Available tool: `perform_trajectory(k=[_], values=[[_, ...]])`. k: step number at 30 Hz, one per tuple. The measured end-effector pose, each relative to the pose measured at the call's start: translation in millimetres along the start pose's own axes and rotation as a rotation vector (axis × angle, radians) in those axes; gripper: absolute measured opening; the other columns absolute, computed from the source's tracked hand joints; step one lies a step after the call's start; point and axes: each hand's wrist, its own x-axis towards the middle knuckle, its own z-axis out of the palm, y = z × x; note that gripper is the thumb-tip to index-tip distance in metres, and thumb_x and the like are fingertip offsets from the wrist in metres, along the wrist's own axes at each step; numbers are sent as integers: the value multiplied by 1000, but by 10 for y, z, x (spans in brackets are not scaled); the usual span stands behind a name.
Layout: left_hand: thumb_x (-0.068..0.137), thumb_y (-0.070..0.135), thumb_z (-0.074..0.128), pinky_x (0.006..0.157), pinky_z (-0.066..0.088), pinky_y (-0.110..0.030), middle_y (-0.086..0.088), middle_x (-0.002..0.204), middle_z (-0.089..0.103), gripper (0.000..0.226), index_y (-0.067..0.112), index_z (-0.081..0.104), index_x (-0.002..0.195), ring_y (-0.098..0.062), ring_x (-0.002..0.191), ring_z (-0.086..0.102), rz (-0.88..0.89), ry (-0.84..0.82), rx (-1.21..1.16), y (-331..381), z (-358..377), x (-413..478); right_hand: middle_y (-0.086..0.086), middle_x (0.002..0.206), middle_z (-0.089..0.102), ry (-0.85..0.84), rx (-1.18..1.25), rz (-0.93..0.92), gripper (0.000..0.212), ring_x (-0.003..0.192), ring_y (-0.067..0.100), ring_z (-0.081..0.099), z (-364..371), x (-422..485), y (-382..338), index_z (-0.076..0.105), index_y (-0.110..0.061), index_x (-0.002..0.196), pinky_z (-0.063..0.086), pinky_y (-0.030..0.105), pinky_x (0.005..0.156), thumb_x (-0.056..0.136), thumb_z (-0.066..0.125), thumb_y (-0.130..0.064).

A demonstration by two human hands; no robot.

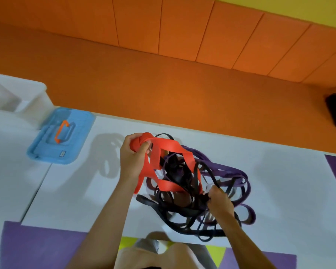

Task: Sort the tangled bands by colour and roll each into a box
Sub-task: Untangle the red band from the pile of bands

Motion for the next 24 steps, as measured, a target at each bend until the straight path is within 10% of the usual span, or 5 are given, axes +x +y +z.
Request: perform_trajectory(k=[9,16,24], values=[[93,18,78,67,54,-10,22,97,73,25,33,69,112,7,85,70,10,-16,-3,50,89,-37,5,152,44,2,-83,18,80,147,30,37,186,81,-629,41,-25,148,39,49,117,86,72,-65],[91,23,81,72,50,-2,33,100,69,25,35,69,110,14,94,64,9,35,11,-45,-35,-72,-3,101,69,178,86,-28,5,86,21,69,189,179,-149,63,-24,100,49,31,68,97,64,-20],[92,25,80,63,44,3,43,94,65,24,39,66,106,24,89,60,31,131,13,11,108,-78,-3,75,62,308,606,302,29,61,19,56,212,55,363,49,-16,100,37,28,54,90,76,-12]])
